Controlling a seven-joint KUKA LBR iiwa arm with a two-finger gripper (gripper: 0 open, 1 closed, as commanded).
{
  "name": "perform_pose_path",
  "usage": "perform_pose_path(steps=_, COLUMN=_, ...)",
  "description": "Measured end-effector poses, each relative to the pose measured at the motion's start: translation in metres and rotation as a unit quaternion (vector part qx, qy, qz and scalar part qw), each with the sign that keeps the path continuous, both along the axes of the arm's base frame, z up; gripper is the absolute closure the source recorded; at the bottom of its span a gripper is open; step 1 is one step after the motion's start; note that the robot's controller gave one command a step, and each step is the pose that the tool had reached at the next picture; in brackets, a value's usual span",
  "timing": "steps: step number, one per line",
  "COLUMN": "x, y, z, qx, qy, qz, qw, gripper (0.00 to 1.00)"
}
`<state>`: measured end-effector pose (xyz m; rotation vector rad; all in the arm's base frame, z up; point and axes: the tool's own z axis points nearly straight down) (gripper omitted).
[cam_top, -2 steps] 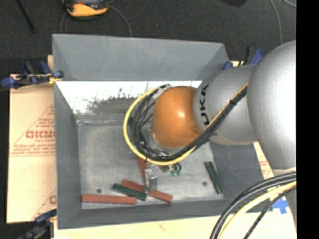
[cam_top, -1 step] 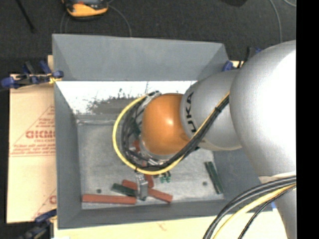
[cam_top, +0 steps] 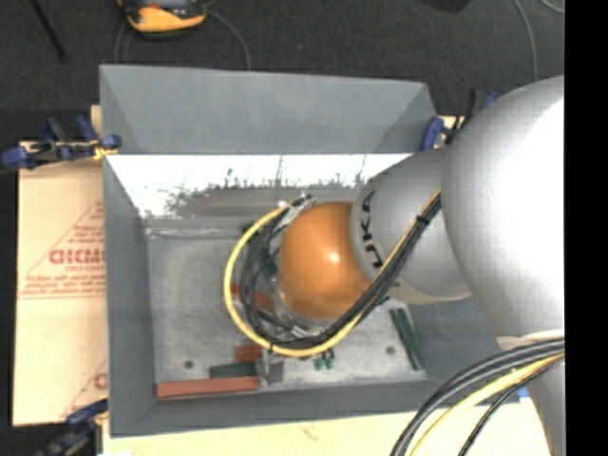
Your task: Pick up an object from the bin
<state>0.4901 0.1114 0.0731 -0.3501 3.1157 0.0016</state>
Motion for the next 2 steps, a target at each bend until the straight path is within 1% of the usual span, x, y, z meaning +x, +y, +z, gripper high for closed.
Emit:
perform_pose_path(steps=1, x=0.000, y=0.000, z=0.000, qx=0.000, qy=0.0000, qz=0.000, qw=1.0000, gripper=1.00)
perform_pose_path(steps=2, x=0.029, y=0.017, z=0.140, qx=-0.001, qy=0.0011, qz=-0.003, qw=1.0000, gripper=1.00)
